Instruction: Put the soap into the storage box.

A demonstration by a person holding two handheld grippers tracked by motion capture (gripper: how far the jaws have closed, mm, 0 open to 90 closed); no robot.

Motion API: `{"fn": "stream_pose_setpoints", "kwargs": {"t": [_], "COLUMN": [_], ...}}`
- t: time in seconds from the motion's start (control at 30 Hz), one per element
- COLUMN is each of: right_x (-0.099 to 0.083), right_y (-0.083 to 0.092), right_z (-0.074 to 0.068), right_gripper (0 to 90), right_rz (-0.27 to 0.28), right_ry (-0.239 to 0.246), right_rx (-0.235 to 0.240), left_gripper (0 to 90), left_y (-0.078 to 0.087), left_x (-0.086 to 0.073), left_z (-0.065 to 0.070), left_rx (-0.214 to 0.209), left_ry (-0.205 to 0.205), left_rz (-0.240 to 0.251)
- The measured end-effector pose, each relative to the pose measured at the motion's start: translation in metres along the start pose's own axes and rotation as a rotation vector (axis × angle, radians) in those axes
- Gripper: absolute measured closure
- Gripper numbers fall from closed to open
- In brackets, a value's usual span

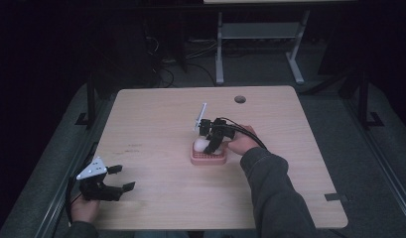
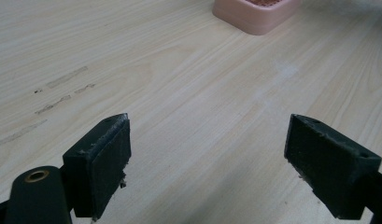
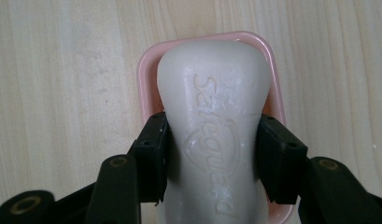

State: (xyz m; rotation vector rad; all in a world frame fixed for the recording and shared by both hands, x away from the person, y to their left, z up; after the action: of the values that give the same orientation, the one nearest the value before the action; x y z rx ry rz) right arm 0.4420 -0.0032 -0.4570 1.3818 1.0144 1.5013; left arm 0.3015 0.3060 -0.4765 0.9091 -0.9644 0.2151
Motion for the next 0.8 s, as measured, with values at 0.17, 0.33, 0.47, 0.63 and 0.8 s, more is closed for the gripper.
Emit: {"fn": "stream_pose_setpoints", "kwargs": {"t": [0.17,0.33,0.47,0.63,0.8], "right_x": [-0.001,-0.001,-0.001,-0.002,-0.006], "right_y": [-0.003,-0.007,-0.009,-0.012,-0.016], "right_z": [0.001,0.002,0.002,0.003,0.003], "right_gripper": [48.7,48.7,48.7,48.7,48.7], "right_rz": [-0.006,-0.007,-0.013,-0.017,-0.021], "right_ry": [-0.006,0.001,-0.005,-0.011,-0.022], "right_rx": [0.001,0.008,0.012,0.015,0.026], "left_gripper": [13.9,13.9,13.9,13.9,13.9], "left_y": [0.0,0.001,0.0,0.001,0.001], "left_x": [0.0,0.0,0.0,0.0,0.0], "left_z": [0.0,0.0,0.0,0.0,0.0], "left_rx": [0.0,0.002,0.001,0.001,0.0], "left_ry": [-0.002,-0.002,0.003,0.002,0.002], "left_rz": [-0.003,-0.002,0.002,0.005,0.005]}}
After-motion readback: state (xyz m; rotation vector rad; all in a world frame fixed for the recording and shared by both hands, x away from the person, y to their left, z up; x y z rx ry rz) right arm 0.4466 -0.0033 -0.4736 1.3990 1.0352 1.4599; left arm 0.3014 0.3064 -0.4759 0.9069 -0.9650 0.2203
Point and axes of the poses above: each handheld gripper's, and its own axes: y roughly backward along the jaws, x roughly out of its top, z roughly to its right, the point moved 6 cm from there along -y, roughly forward along the jaws, and after that the axes turned 12 degrees about y, right-handed, at the moved point
